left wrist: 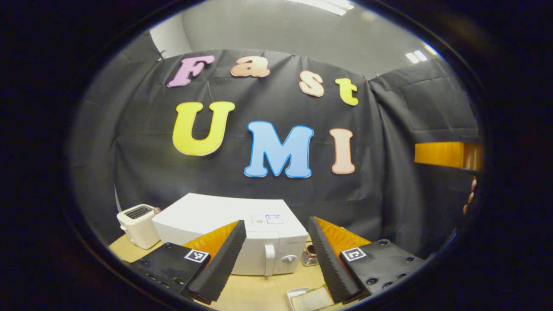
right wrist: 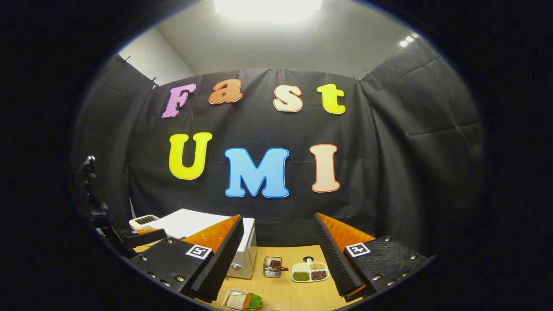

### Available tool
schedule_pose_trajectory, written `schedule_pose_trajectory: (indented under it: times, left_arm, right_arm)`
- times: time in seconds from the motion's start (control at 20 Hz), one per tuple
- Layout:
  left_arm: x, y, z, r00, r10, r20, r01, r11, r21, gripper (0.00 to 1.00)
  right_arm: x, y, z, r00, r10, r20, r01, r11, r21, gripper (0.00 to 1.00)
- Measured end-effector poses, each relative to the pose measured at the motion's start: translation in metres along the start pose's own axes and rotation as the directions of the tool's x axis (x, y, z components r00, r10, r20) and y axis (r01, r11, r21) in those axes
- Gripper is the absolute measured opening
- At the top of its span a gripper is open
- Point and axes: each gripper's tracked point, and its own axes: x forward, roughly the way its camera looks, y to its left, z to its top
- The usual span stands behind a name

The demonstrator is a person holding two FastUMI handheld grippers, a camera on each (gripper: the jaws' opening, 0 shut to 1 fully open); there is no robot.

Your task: Open the microwave oven with the left hand, put the food in, and close the microwave oven.

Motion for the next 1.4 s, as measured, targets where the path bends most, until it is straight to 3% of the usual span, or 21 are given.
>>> schedule_pose_trajectory:
  times: [0.25,0.55,0.7,0.85,1.0,1.05,1.3,1.4]
  left_arm:
    - [0.053,0.009,-0.068,0.991,0.004,-0.133,-0.009,0.999,-0.04,0.95]
    - [0.112,0.025,-0.148,0.958,0.035,-0.284,-0.049,0.998,-0.042,0.92]
    - [0.125,0.028,-0.168,0.946,0.031,-0.324,-0.053,0.997,-0.06,0.75]
    - [0.133,0.025,-0.187,0.93,0.008,-0.368,-0.032,0.998,-0.06,0.71]
    - [0.132,0.026,-0.188,0.928,0.026,-0.371,-0.036,0.999,-0.022,0.35]
    - [0.133,0.026,-0.187,0.93,0.026,-0.366,-0.03,1.0,-0.005,0.34]
    - [0.13,0.026,-0.187,0.923,0.031,-0.384,-0.014,0.999,0.045,0.06]
    - [0.132,0.025,-0.187,0.919,0.026,-0.393,-0.011,0.999,0.04,0.06]
  right_arm:
    - [0.011,-0.009,-0.021,0.998,0.006,-0.056,-0.006,1.0,-0.005,0.97]
    - [0.024,-0.032,-0.044,0.993,-0.026,-0.116,0.024,1.0,-0.018,0.94]
    - [0.027,-0.048,-0.052,0.989,-0.054,-0.135,0.053,0.999,-0.013,0.97]
    - [0.03,-0.056,-0.059,0.986,-0.066,-0.153,0.065,0.998,-0.01,0.97]
    - [0.031,-0.059,-0.059,0.986,-0.068,-0.155,0.067,0.998,-0.011,0.97]
    - [0.03,-0.058,-0.059,0.986,-0.065,-0.154,0.065,0.998,-0.009,0.97]
    - [0.023,-0.054,-0.059,0.987,-0.054,-0.152,0.052,0.998,-0.017,0.97]
    - [0.019,-0.053,-0.059,0.987,-0.055,-0.151,0.053,0.998,-0.019,0.97]
